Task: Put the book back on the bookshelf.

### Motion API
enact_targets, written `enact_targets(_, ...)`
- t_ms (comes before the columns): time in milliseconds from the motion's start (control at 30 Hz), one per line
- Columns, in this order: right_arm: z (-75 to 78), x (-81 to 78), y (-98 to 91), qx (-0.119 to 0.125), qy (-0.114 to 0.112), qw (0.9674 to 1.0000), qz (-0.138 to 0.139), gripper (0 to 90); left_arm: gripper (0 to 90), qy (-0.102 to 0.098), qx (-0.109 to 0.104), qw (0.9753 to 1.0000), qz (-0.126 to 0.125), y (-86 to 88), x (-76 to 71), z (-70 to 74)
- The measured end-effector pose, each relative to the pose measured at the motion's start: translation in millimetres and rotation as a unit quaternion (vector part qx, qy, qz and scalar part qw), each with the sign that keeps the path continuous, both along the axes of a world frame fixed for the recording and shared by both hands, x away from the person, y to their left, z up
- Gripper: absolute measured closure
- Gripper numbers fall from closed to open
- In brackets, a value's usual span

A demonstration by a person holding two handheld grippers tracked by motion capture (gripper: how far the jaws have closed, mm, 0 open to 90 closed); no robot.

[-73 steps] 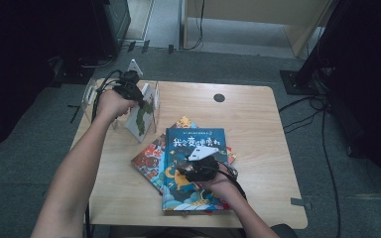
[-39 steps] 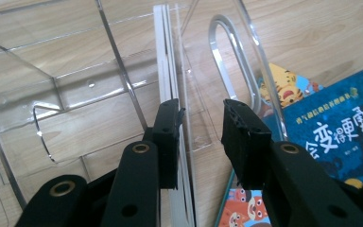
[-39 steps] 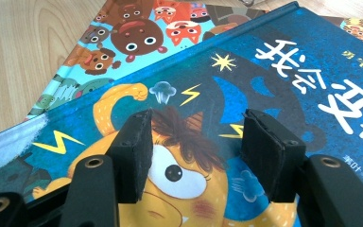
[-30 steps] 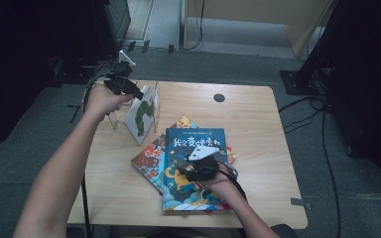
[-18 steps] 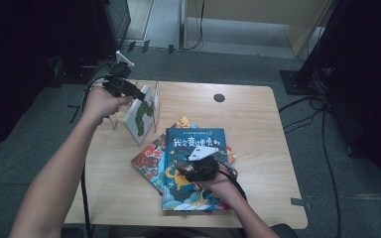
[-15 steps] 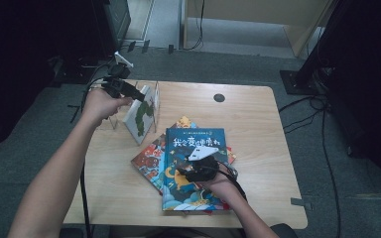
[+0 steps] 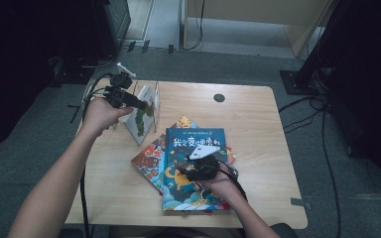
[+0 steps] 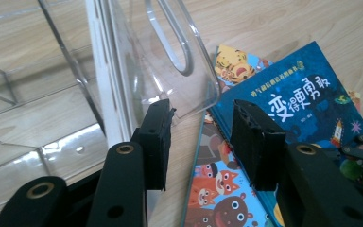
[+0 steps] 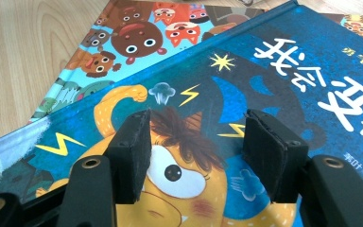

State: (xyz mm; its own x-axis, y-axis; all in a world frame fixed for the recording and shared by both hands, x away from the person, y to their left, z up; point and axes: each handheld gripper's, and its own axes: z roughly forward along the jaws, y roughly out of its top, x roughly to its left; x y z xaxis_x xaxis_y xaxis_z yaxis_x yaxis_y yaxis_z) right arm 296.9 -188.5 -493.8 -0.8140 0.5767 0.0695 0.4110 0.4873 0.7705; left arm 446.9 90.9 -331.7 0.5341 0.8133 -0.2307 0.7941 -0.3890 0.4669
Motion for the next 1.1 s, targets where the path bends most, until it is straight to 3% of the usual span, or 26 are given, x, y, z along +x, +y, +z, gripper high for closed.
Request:
enact_targets(233,1.0,1.8,-6.0,0.002,0.008,0.9999,-0.010,46.1,68.2,-0.005,-0.014,0.9997,-0.021,-3.6,-13.1,-7.4)
enact_targets(533,1.8,5.1,-14.1,0.004,0.009,0.9997,-0.022,47.8,70.9,-0.004,-0.027,0.9995,-0.018,0.4,-21.4,-14.7)
enact_targets(700,3.7,5.9,-19.5,0.010,0.006,0.9997,-0.022,49.9,75.9,-0.006,-0.037,0.9990,-0.023,2.6,-26.8,-27.1)
enact_targets(1100,3.2,10.3,-28.2,0.011,0.007,0.9993,-0.034,53.3,76.8,-0.013,-0.041,0.9987,-0.028,-2.7,-42.3,-49.8)
